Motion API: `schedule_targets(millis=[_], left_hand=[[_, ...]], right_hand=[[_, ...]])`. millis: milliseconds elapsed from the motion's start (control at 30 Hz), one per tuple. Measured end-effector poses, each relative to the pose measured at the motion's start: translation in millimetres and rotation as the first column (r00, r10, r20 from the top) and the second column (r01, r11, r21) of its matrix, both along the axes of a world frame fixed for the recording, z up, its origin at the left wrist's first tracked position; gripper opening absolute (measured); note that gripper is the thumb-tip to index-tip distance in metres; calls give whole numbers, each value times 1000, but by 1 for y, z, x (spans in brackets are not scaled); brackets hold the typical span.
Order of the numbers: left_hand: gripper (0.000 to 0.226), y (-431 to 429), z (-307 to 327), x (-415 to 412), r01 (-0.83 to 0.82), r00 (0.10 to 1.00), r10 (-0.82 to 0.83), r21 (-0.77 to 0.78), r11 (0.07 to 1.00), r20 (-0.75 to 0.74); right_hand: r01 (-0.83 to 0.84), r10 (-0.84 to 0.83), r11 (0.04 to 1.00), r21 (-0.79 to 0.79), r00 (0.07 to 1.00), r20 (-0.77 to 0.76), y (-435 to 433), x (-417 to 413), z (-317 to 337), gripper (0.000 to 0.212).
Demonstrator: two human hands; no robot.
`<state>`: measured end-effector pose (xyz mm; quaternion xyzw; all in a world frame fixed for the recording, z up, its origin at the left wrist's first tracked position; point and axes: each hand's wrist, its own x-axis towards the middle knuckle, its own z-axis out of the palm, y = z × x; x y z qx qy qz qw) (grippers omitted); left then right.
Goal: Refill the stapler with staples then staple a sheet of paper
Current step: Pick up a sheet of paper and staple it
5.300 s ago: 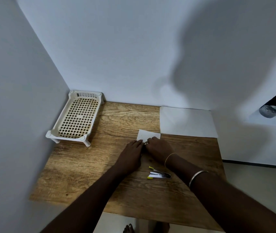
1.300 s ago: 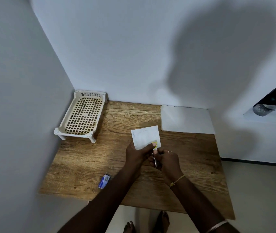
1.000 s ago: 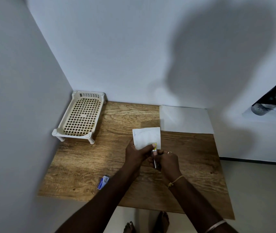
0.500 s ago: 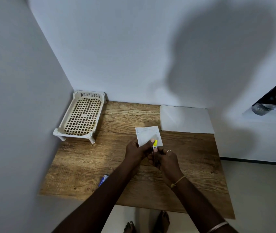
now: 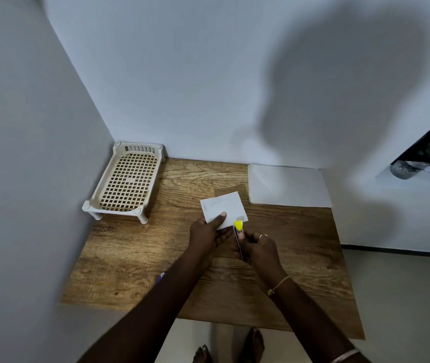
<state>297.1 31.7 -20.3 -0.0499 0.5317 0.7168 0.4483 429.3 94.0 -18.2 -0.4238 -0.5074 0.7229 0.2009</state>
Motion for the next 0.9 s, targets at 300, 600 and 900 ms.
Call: schedule_targets(millis=[300,600,900], left_hand=[[30,-2,-2,0,9,1000,-8,2,1000,-15],[24,-5,-4,2,13,1000,-13,1,1000,-11],[20,-8,-9,3,8,1000,-8,-12,1000,-7]], right_hand=[[-124,28,889,440,975,219,5,21,-24,27],[-576,-30,476,665,745,666,11,38,-49,40],[-632,5,413,656,721,693,9,40,-54,39]])
